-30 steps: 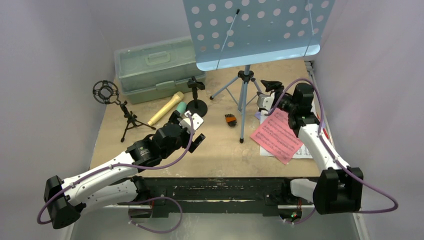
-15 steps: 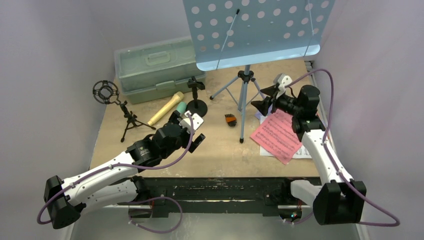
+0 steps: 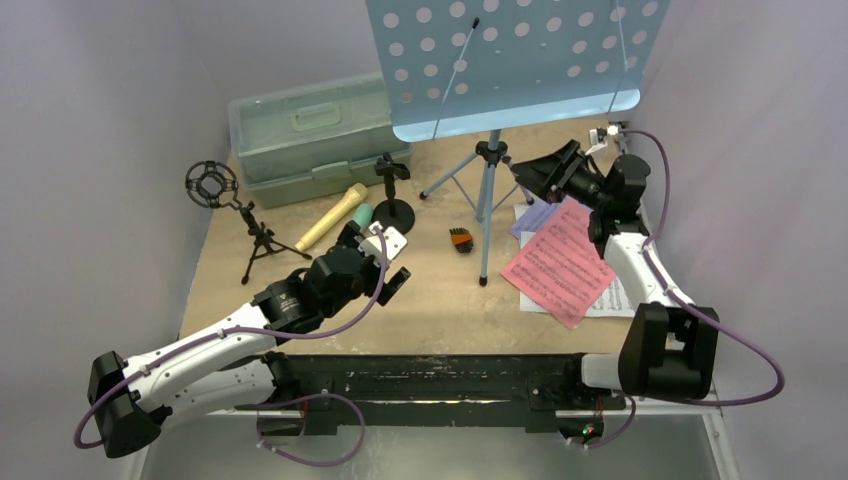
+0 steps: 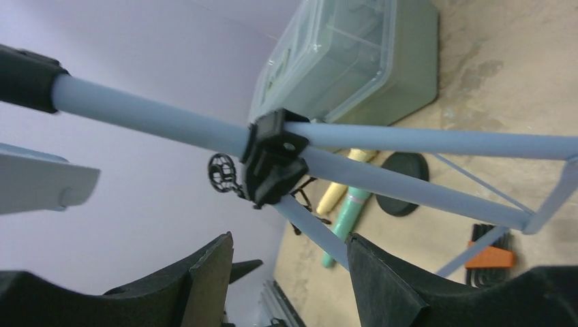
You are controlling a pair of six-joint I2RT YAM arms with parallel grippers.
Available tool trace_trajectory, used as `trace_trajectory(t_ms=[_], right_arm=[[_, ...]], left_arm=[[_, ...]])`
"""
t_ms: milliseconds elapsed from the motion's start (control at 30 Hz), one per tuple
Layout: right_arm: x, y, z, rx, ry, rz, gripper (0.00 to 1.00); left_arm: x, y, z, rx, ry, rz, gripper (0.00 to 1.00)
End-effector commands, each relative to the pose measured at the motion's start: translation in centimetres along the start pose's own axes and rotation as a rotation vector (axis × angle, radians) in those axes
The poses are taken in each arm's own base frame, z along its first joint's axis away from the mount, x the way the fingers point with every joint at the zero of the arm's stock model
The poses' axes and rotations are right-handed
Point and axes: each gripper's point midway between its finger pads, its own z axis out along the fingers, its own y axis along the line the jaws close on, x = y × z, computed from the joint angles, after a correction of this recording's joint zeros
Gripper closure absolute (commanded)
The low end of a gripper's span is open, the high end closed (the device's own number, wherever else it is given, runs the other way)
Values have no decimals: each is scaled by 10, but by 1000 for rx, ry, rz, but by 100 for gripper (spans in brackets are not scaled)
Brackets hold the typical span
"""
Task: Pack up the instrument practice props
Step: Unscrew the knob on the music stand.
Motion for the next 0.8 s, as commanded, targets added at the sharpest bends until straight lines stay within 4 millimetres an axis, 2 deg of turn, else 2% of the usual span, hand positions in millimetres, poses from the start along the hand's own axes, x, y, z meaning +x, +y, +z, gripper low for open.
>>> trace_trajectory(t_ms=[0, 233, 433, 767], right_arm=[[-26, 49, 9, -107, -26, 25, 36], [-28, 46, 30, -81, -18, 16, 43], [-30, 38, 33, -56, -34, -10, 52], [-30, 25, 37, -11, -28, 19, 47]], left_arm=[[-15, 5, -3, -10, -36, -13, 1], [-14, 5, -3, -13, -33, -12, 1], [-15, 5, -3, -13, -36, -12, 1], [-15, 6, -3, -15, -37, -12, 1]])
